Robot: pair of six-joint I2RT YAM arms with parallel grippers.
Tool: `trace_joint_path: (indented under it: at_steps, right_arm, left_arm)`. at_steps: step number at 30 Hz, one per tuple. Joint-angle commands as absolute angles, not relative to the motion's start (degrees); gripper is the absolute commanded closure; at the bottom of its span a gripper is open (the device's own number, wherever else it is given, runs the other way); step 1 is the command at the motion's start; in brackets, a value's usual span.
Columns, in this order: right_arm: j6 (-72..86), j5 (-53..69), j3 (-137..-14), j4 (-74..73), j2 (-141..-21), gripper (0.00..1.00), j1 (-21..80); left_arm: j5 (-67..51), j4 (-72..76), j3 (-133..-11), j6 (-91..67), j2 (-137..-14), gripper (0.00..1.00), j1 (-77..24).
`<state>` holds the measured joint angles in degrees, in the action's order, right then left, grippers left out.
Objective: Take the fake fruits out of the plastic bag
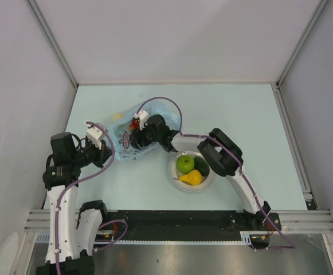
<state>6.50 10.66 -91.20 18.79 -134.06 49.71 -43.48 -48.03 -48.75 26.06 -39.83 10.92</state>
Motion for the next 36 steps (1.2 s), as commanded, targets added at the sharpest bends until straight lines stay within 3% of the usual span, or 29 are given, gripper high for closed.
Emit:
trace_joint_path:
  at_steps: [1,3,8,13,20,29,36]
  right_arm:
    - [4.4,24.0,-96.1,17.4,-122.8,0.56,49.0]
    - [1.6,30.1,-98.0,15.7,-118.1,0.61,48.6]
    - [-9.8,38.8,-98.4,5.8,-107.9,0.62,47.5]
    - [-16.2,38.5,-88.2,8.8,-98.1,0.62,45.3]
    - [-20.5,32.8,-87.4,14.7,-96.4,0.61,46.1]
    - [-27.8,30.3,-88.4,-5.2,-88.4,0.63,45.0]
    - [-33.0,30.3,-72.4,-18.2,-73.7,0.65,35.4]
  left_arm:
    - [-44.1,-44.4,-51.2,26.9,-41.6,1.00,11.4]
    - [-44.1,-43.4,-53.6,25.4,-43.6,1.00,11.3]
    - [-45.1,-45.3,-59.2,24.0,-46.8,1.00,11.4]
    - [-46.7,-35.8,-51.5,20.0,-46.0,0.99,11.6]
    - [-46.2,-33.4,-48.3,19.5,-44.6,0.99,16.2]
    - [-46.6,-36.5,-51.9,21.7,-44.9,0.99,16.1]
    - [-46.2,-38.8,-55.9,22.8,-46.0,0.97,15.2]
